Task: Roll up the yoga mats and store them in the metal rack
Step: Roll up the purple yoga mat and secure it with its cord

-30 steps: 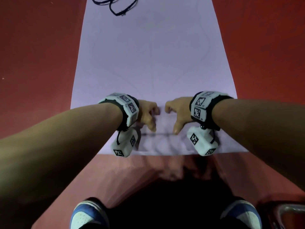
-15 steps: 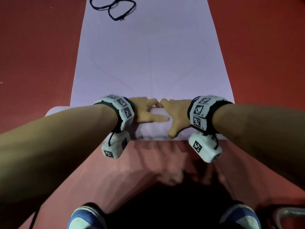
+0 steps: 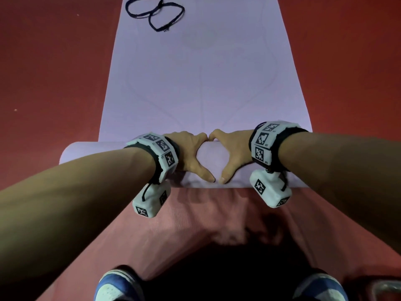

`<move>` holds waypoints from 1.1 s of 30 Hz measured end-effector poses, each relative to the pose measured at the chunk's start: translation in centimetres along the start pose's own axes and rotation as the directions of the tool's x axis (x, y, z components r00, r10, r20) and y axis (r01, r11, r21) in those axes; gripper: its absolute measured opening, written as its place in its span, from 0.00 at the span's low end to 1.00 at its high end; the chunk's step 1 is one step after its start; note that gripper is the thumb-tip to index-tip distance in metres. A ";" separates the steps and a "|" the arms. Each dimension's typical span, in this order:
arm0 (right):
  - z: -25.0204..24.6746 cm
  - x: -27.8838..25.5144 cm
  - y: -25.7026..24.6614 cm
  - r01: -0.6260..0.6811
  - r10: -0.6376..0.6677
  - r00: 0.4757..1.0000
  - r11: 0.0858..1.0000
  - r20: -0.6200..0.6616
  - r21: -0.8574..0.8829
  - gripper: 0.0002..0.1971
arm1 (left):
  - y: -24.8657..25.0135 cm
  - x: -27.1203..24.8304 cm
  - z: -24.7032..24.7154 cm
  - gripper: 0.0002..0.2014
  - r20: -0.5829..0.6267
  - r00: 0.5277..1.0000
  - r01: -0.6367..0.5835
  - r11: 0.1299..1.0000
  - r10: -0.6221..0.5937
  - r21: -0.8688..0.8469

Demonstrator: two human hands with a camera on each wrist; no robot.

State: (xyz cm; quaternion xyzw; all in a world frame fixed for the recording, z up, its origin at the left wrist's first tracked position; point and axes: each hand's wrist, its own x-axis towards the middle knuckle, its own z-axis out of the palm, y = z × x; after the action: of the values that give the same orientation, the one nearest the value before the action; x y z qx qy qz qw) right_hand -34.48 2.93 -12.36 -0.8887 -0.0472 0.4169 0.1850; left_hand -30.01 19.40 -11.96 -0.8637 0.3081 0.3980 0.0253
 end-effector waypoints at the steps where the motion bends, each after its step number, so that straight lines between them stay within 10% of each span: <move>1: -0.1 0.1 0.0 0.009 -0.009 1.000 1.000 -0.014 0.009 0.60 | -0.2 0.0 0.0 0.48 -0.014 1.000 0.011 1.000 -0.011 0.009; 10: -1.6 0.2 -0.7 -0.017 0.016 0.999 1.000 -0.039 -0.014 0.46 | -1.3 0.1 -1.0 0.44 0.007 0.999 0.043 0.996 -0.042 -0.082; 33: 0.3 0.2 -0.4 -0.077 0.077 0.997 0.997 0.017 0.001 0.60 | -0.8 1.0 -0.4 0.49 0.036 0.990 -0.128 0.980 0.135 -0.151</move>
State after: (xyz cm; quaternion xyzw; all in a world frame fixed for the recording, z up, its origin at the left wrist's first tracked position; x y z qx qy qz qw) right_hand -34.60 3.44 -12.54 -0.8862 -0.0141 0.4312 0.1690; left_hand -28.83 19.37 -12.60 -0.8317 0.3333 0.4401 -0.0581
